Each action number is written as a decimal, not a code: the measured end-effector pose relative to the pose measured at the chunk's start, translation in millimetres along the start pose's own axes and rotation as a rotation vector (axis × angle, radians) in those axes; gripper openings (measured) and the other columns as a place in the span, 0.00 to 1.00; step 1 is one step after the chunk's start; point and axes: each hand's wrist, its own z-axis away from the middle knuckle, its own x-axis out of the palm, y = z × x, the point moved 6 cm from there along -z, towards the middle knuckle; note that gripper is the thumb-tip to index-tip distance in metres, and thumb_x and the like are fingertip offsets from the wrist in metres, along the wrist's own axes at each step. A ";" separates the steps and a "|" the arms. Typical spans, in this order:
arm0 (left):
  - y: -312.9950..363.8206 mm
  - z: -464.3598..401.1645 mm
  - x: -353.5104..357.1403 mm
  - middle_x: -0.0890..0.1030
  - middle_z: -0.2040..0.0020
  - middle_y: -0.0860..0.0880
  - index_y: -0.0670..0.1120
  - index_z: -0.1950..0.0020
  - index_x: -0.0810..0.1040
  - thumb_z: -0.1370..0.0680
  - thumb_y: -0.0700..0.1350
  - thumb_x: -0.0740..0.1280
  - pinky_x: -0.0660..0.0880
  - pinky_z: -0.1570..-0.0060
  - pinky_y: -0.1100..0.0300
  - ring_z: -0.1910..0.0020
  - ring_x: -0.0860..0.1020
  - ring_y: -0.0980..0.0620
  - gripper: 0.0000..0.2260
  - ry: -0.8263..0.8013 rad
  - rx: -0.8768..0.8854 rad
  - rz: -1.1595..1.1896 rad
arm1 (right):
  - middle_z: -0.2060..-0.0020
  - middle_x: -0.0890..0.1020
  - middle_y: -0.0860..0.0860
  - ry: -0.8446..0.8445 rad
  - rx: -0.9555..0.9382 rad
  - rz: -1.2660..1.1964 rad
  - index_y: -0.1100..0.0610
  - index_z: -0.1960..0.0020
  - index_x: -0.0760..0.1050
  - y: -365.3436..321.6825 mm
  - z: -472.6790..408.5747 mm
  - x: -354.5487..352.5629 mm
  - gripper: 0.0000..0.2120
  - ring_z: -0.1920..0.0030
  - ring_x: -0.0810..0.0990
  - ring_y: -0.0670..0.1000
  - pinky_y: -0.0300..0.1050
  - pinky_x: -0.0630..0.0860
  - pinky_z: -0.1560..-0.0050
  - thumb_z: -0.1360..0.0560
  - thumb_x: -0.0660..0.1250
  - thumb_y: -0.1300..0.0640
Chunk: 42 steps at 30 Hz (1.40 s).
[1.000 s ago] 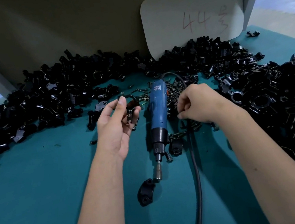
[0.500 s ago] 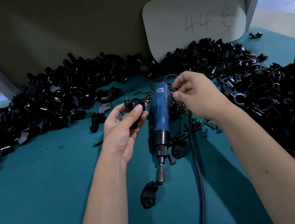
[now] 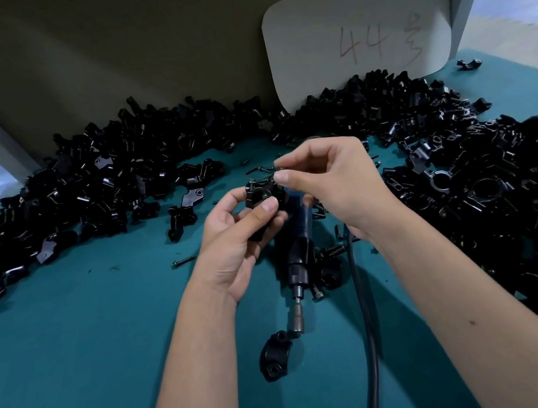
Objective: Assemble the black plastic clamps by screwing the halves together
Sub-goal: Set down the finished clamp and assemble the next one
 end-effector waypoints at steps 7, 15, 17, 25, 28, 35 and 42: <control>-1.4 1.5 0.4 0.86 0.51 0.44 0.40 0.41 0.78 0.29 0.39 0.76 0.81 0.58 0.64 0.57 0.85 0.51 0.18 0.037 -0.052 0.054 | 0.58 0.87 0.51 -0.077 0.117 -0.072 0.55 0.53 0.88 6.4 2.3 6.6 0.10 0.61 0.82 0.47 0.41 0.75 0.66 0.19 0.71 0.52; -3.3 3.6 5.1 0.86 0.53 0.42 0.41 0.47 0.82 0.29 0.39 0.74 0.81 0.62 0.66 0.61 0.84 0.52 0.12 0.009 -0.088 0.149 | 0.54 0.81 0.58 -0.244 0.188 -0.248 0.53 0.45 0.87 10.8 8.0 18.0 0.09 0.61 0.74 0.46 0.38 0.68 0.70 0.18 0.68 0.59; -4.6 3.9 4.4 0.86 0.54 0.43 0.42 0.49 0.83 0.29 0.39 0.74 0.81 0.63 0.66 0.61 0.84 0.52 0.10 0.012 -0.087 0.155 | 0.58 0.81 0.55 -0.210 0.203 -0.251 0.55 0.50 0.87 10.9 7.8 17.1 0.06 0.63 0.75 0.45 0.37 0.66 0.71 0.21 0.71 0.61; -3.5 2.8 7.9 0.86 0.50 0.41 0.41 0.47 0.84 0.34 0.41 0.79 0.81 0.62 0.66 0.60 0.83 0.52 0.16 -0.037 -0.063 0.177 | 0.58 0.81 0.55 -0.234 0.213 -0.413 0.58 0.51 0.86 6.6 9.0 18.2 0.08 0.63 0.74 0.48 0.37 0.67 0.70 0.20 0.69 0.57; -3.5 3.2 8.2 0.86 0.51 0.43 0.41 0.44 0.82 0.32 0.40 0.77 0.81 0.60 0.66 0.60 0.83 0.52 0.17 -0.040 -0.050 0.152 | 0.64 0.82 0.54 -0.156 0.178 -0.333 0.59 0.58 0.84 4.3 6.6 18.3 0.07 0.66 0.76 0.48 0.37 0.67 0.72 0.23 0.73 0.58; -1.0 2.6 6.5 0.85 0.50 0.41 0.40 0.43 0.82 0.31 0.40 0.77 0.81 0.60 0.66 0.59 0.83 0.52 0.17 -0.056 -0.035 0.205 | 0.55 0.81 0.56 -0.238 0.179 -0.382 0.56 0.48 0.86 2.8 9.9 23.4 0.10 0.63 0.74 0.47 0.38 0.66 0.69 0.19 0.69 0.51; 3.4 3.5 0.7 0.86 0.51 0.45 0.45 0.52 0.88 0.30 0.39 0.76 0.80 0.60 0.67 0.59 0.83 0.52 0.08 -0.052 -0.012 0.185 | 0.62 0.80 0.56 -0.125 0.094 -0.316 0.54 0.60 0.85 -1.3 6.3 27.7 0.06 0.66 0.73 0.46 0.37 0.65 0.72 0.24 0.75 0.57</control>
